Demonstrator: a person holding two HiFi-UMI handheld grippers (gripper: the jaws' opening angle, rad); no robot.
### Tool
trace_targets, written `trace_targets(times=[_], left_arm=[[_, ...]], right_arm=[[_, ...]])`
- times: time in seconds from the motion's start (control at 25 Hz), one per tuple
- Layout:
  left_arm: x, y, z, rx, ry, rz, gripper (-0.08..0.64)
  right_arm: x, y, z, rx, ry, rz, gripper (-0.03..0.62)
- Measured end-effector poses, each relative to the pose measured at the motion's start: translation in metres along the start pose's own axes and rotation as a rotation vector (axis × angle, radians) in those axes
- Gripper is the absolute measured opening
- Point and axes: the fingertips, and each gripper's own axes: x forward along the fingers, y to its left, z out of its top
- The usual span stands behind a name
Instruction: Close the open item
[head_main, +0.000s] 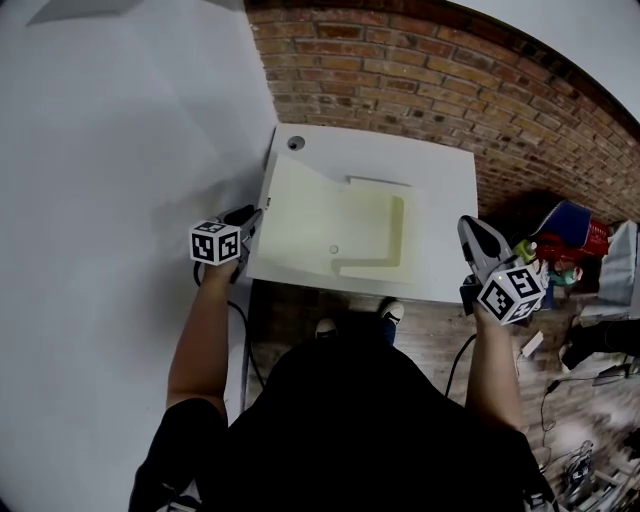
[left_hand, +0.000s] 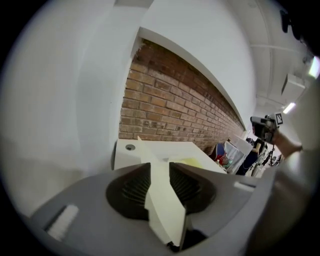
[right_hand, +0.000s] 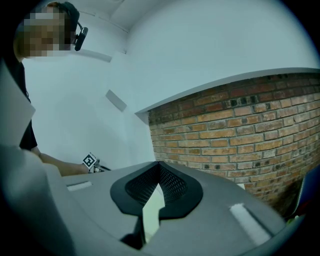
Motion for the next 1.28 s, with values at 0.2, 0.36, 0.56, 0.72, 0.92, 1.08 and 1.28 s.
trace_targets(times=[0.2,0.36,0.56,0.72,0.92,1.08,1.28], left_arm=[[0.023,0.011,-0.016,-0.015,0.064,-0.009,0.106],[0.039,0.022,-0.028,-0.020,0.104,-0.012,0.126],[0.054,0.037,-0.041,-0.056,0.149,-0.022,0.126],[0.063,0.039,-0.065,-0.104,0.236,-0.066,0.126],[0.069,0.033,-0.082,-0.161,0.306,-0.113,0.121],[0.070,0.034,-0.079,-0.159,0.310,-0.117,0.079],[0.068,0.023,-0.068,-0.147,0.315,-0.137,0.044]], right_arm=[[0.003,-0.004,-0.006,0.005,0.016,-0.004,0.003],[0.005,-0.006,-0.015,0.017,0.034,-0.010,0.003],[0.012,-0.005,-0.018,0.023,0.047,-0.007,0.003],[0.019,-0.002,-0.020,0.023,0.057,-0.007,0.003],[0.021,-0.006,-0.027,0.034,0.060,-0.008,0.003],[0.024,-0.008,-0.030,0.041,0.059,-0.005,0.003],[0.028,-0.008,-0.029,0.046,0.055,0.007,0.003]])
